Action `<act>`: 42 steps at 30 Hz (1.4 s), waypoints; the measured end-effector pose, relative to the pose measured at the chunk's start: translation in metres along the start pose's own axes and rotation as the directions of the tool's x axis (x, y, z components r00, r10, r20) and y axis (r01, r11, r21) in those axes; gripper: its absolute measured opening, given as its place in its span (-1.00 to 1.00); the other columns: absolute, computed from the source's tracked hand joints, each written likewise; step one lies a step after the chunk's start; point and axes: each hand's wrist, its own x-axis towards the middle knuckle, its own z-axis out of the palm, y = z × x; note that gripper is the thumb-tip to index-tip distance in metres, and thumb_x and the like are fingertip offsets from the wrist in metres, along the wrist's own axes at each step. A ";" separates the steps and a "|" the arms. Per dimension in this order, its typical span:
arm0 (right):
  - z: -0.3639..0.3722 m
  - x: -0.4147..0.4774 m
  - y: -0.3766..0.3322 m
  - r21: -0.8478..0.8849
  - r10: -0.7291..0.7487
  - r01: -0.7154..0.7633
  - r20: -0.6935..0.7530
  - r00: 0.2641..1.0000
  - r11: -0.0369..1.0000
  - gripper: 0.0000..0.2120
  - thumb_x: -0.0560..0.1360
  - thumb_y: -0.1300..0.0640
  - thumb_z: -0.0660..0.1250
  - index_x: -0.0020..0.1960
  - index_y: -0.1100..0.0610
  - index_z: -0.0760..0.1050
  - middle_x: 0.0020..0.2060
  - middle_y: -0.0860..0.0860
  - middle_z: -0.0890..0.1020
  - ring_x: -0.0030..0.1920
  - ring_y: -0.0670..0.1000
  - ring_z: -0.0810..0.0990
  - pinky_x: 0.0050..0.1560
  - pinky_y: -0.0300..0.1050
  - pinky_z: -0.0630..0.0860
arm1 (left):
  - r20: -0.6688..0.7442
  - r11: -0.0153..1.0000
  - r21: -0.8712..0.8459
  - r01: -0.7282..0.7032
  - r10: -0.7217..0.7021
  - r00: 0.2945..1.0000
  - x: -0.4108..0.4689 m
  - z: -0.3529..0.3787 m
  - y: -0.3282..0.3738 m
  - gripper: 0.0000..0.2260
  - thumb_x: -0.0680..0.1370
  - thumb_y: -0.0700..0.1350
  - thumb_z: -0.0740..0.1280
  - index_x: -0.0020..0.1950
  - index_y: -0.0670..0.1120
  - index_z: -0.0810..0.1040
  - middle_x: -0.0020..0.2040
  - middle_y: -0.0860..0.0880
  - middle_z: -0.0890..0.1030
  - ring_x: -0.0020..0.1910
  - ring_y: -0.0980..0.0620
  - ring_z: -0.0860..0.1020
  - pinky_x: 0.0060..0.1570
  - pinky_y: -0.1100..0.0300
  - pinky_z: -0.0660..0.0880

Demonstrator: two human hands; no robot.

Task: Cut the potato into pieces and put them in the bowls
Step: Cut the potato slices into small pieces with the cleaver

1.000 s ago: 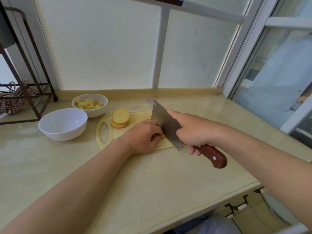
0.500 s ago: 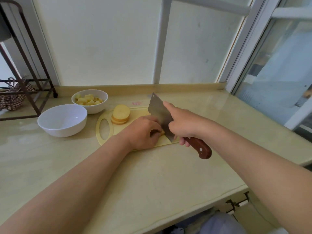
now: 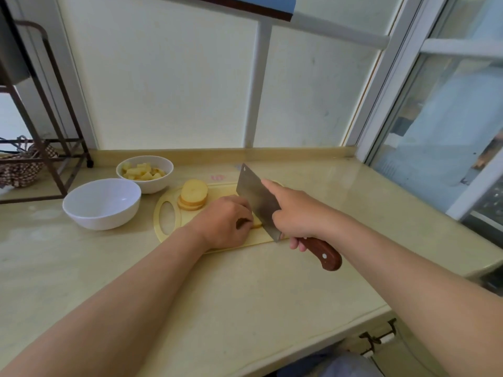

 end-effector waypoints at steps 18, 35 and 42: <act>-0.004 -0.008 -0.001 0.025 -0.007 0.007 0.004 1.000 1.000 -0.14 0.54 0.33 0.03 0.64 -0.37 -0.07 0.03 0.08 0.55 -0.49 0.00 0.64 -0.43 -0.11 0.58 | -0.005 1.000 0.001 -0.003 0.003 1.000 0.000 -0.001 -0.002 -0.87 0.38 -0.17 0.36 -0.21 -0.10 0.72 -0.20 0.02 0.63 -0.25 0.05 0.55 -0.20 0.30 0.46; 0.006 -0.011 -0.015 -0.095 0.049 -0.043 0.061 0.997 0.995 -0.13 0.55 0.30 0.04 0.64 -0.35 -0.21 -0.31 0.21 0.66 -0.50 0.12 0.59 -0.45 -0.09 0.60 | -0.024 0.999 0.011 -0.031 0.031 0.999 0.001 0.002 -0.006 -0.83 0.36 -0.16 0.33 -0.21 -0.11 0.72 -0.22 0.00 0.63 -0.28 -0.01 0.57 -0.27 0.18 0.54; 0.015 0.020 -0.031 -0.123 -0.003 0.008 0.034 0.999 0.992 -0.11 0.55 0.31 0.07 0.66 -0.27 -0.24 -0.23 0.21 0.68 -0.35 0.18 0.70 -0.32 0.04 0.71 | -0.019 0.998 -0.020 -0.055 0.055 0.998 0.000 -0.001 -0.003 -0.84 0.32 -0.26 0.37 -0.21 -0.09 0.71 -0.20 -0.04 0.66 -0.28 -0.03 0.58 -0.28 0.31 0.46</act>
